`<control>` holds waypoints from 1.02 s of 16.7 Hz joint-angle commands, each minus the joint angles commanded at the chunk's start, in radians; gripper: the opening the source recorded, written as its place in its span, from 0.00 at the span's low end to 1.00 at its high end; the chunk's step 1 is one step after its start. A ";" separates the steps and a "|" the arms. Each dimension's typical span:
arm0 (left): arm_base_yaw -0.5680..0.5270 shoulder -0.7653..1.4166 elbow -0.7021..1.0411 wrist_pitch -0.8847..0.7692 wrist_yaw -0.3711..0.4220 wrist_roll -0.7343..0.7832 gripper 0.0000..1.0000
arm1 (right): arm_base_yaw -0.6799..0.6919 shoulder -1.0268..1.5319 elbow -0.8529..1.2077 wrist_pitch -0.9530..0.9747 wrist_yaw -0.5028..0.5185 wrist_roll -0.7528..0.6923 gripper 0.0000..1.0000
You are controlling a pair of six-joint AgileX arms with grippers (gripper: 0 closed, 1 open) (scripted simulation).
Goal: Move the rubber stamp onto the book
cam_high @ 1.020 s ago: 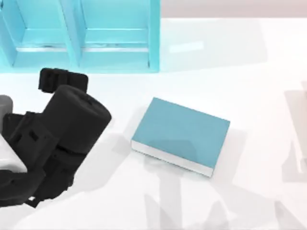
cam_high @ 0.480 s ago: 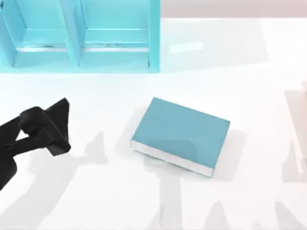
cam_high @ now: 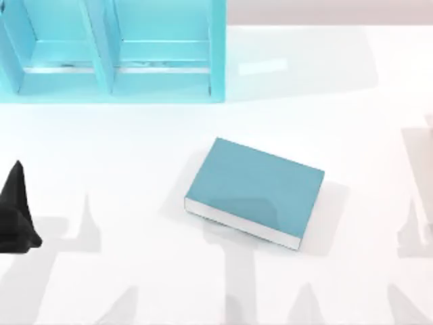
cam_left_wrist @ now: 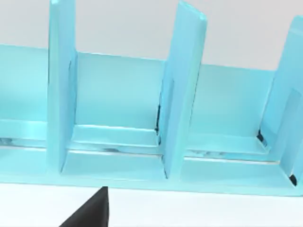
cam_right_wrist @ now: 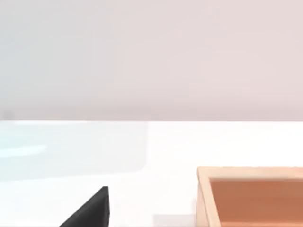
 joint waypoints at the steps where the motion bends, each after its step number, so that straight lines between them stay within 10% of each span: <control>1: 0.046 -0.026 -0.030 0.015 0.010 0.044 1.00 | 0.000 0.000 0.000 0.000 0.000 0.000 1.00; 17: 0.130 -0.078 -0.096 0.039 0.018 0.125 1.00 | -0.054 0.213 0.192 -0.149 0.006 -0.058 1.00</control>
